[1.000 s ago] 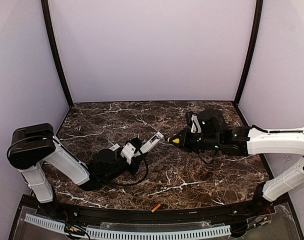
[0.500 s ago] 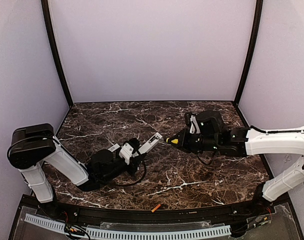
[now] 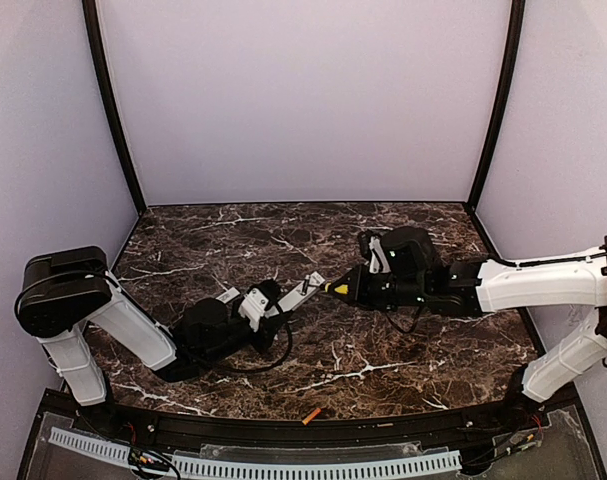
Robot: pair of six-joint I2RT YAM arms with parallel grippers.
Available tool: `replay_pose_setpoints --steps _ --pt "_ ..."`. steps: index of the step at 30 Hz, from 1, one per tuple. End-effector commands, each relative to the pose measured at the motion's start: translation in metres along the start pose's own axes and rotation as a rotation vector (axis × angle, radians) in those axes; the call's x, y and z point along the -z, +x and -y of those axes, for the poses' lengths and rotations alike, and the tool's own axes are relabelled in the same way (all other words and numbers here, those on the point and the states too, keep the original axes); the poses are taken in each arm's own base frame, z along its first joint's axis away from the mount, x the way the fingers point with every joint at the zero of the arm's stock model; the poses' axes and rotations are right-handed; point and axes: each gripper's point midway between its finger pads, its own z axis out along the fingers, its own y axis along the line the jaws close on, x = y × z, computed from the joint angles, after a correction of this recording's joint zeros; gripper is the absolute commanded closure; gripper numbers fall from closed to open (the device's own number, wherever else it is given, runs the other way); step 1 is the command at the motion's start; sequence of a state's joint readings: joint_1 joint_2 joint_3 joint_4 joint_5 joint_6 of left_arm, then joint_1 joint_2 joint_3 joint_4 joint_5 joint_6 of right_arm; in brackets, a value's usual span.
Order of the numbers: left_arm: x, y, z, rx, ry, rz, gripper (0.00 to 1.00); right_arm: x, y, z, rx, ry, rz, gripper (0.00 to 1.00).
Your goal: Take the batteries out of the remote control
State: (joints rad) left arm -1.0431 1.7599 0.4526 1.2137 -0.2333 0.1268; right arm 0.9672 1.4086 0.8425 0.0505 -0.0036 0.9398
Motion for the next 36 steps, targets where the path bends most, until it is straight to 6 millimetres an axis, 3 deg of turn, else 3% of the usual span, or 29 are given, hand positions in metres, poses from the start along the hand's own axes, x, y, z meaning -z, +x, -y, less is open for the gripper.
replay_pose_setpoints --steps 1,23,36 --pt "0.004 -0.031 0.018 -0.016 0.089 0.096 1.0 -0.004 0.002 0.004 0.016 0.014 0.009 1.0" --pt "0.003 -0.028 0.004 -0.053 0.004 0.067 1.0 0.012 0.013 0.02 -0.016 0.093 -0.039 1.0" --pt "0.001 -0.026 0.002 -0.069 -0.007 0.051 1.0 0.013 0.034 0.019 0.008 0.102 -0.139 1.0"
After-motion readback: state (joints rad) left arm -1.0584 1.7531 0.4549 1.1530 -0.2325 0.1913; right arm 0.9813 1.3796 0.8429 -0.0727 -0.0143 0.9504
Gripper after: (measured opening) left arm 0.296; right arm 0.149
